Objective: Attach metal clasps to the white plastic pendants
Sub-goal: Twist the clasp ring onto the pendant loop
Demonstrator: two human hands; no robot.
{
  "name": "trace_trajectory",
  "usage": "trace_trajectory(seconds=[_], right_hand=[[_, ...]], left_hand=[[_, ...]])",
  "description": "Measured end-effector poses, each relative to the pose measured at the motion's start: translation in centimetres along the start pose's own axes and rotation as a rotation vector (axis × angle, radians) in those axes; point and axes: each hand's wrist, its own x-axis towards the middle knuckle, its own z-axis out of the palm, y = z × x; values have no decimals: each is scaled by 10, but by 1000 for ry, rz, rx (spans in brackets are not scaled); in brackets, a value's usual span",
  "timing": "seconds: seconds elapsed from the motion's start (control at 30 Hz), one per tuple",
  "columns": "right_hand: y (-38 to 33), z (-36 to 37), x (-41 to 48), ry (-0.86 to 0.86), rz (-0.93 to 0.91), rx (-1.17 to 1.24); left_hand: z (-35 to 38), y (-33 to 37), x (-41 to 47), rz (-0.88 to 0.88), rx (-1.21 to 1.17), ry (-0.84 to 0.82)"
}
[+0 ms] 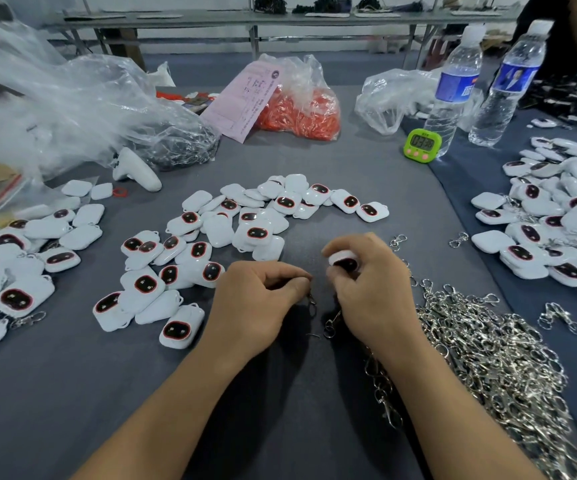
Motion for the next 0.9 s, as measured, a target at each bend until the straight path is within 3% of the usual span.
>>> trace_trajectory(seconds=[0.13, 0.37, 0.5, 0.7, 0.9], right_hand=[[-5, -3, -1, -79, 189, 384], [-6, -3, -3, -198, 190, 267], [-7, -6, -3, -183, 178, 252], [-13, -8, -7, -112, 82, 135], [-15, -1, -7, -121, 108, 134]], left_hand=[[2, 4, 0, 49, 132, 36], [5, 2, 1, 81, 16, 100], [3, 4, 0, 111, -24, 96], [2, 3, -9, 269, 243, 198], [-1, 2, -8, 234, 256, 196]])
